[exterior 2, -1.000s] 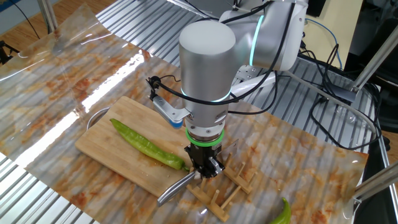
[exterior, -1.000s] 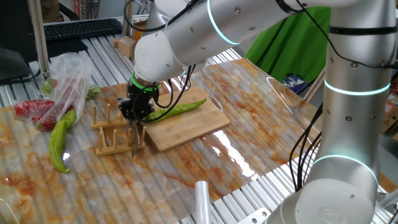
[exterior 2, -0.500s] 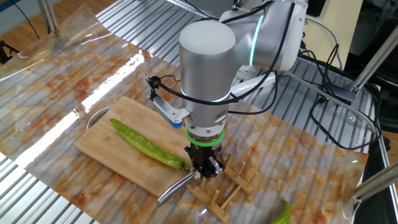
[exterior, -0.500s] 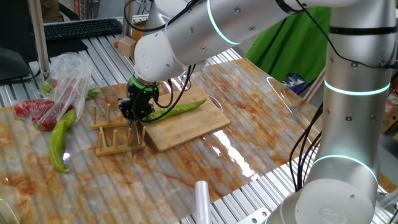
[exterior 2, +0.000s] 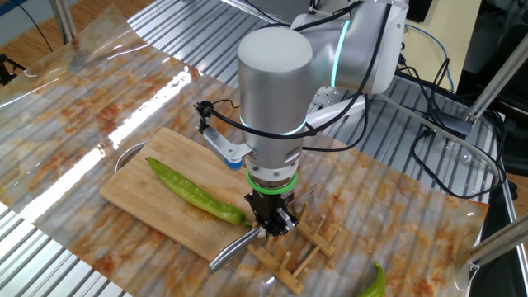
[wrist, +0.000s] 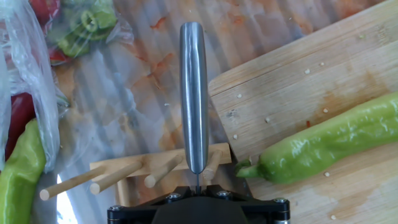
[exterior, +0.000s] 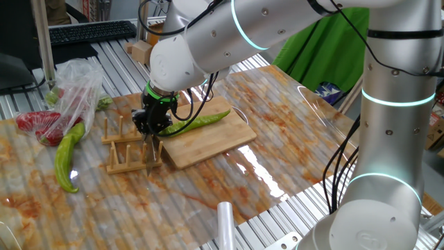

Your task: Chop the chili peppers

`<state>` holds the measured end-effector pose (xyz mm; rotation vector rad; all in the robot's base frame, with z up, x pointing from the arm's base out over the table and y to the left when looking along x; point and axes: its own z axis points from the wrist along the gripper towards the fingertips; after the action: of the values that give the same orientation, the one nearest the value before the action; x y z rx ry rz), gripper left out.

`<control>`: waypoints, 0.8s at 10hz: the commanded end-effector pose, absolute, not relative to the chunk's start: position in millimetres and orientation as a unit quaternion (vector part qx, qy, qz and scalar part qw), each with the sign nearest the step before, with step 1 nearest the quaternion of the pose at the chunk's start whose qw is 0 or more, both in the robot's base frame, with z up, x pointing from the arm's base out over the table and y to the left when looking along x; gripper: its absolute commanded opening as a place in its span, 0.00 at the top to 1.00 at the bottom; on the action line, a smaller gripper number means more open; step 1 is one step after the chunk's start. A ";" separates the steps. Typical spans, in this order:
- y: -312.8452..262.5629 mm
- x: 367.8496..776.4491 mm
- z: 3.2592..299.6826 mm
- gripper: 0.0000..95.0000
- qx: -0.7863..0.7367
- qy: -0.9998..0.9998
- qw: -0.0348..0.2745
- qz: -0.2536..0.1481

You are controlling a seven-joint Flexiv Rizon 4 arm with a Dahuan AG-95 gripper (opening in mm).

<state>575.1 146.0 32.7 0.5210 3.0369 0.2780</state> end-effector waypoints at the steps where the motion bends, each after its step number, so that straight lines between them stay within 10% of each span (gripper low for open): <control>1: 145.6 574.9 32.1 1.00 0.168 0.981 0.024 0.089; 8: 147.5 591.0 47.8 1.00 0.127 0.987 0.026 0.096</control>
<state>590.1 146.5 46.3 0.3689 3.0521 0.2942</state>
